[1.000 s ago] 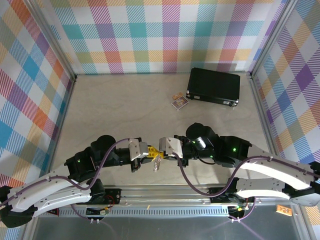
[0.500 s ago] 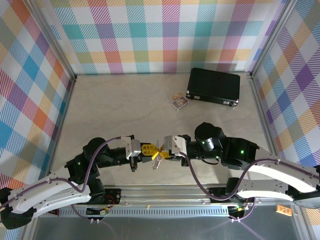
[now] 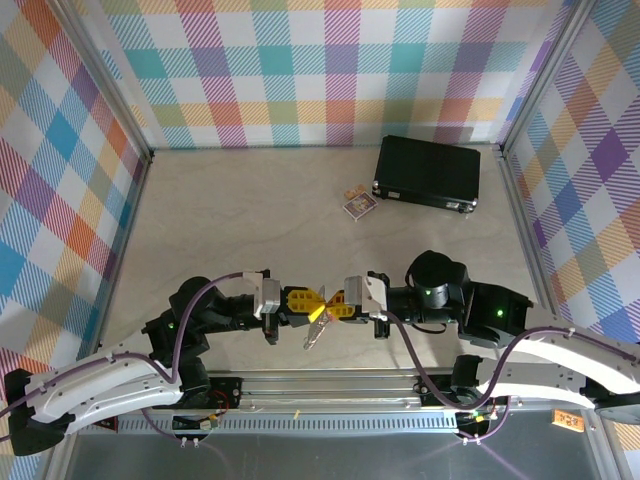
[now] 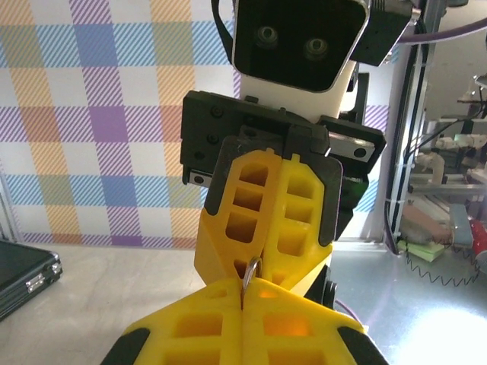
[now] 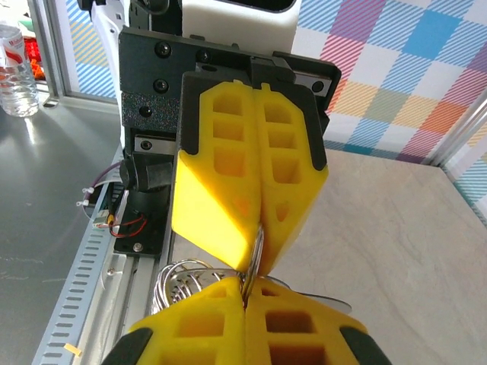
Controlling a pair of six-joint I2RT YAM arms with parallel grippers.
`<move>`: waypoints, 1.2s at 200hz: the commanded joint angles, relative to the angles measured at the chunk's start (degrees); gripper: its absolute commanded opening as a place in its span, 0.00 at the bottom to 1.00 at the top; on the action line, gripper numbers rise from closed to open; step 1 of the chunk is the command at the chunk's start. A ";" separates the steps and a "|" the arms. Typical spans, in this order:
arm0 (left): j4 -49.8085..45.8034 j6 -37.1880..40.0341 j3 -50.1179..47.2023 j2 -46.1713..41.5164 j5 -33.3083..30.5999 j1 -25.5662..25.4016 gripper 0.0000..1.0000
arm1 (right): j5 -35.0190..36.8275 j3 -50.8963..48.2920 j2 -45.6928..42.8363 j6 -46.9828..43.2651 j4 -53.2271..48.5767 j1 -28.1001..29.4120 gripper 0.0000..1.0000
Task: Put the keys on the keyring
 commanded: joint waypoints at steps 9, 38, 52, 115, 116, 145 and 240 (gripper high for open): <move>-14.74 8.85 5.15 -2.00 -5.68 0.24 0.02 | 1.49 1.78 1.85 -1.00 -2.25 0.37 0.00; -24.17 13.80 8.41 -1.16 -9.16 0.24 0.14 | 2.31 3.66 4.88 -1.48 -5.09 0.40 0.00; -25.71 14.91 9.04 -0.45 -10.10 0.17 0.16 | 1.65 4.12 5.60 -1.53 -5.42 0.43 0.00; -24.45 14.67 8.17 0.80 -9.25 0.15 0.04 | 0.26 5.58 8.02 -1.62 -7.06 0.43 0.00; -24.33 14.66 8.15 0.80 -9.27 0.15 0.03 | 0.22 5.61 8.02 -1.60 -7.04 0.42 0.00; -21.03 12.31 6.46 -1.17 -9.22 0.15 0.00 | 1.56 5.73 8.03 -1.18 -7.13 0.38 0.00; -3.89 1.76 -1.03 -6.17 -5.38 0.17 0.00 | 1.96 -4.09 0.85 3.08 7.42 0.40 0.25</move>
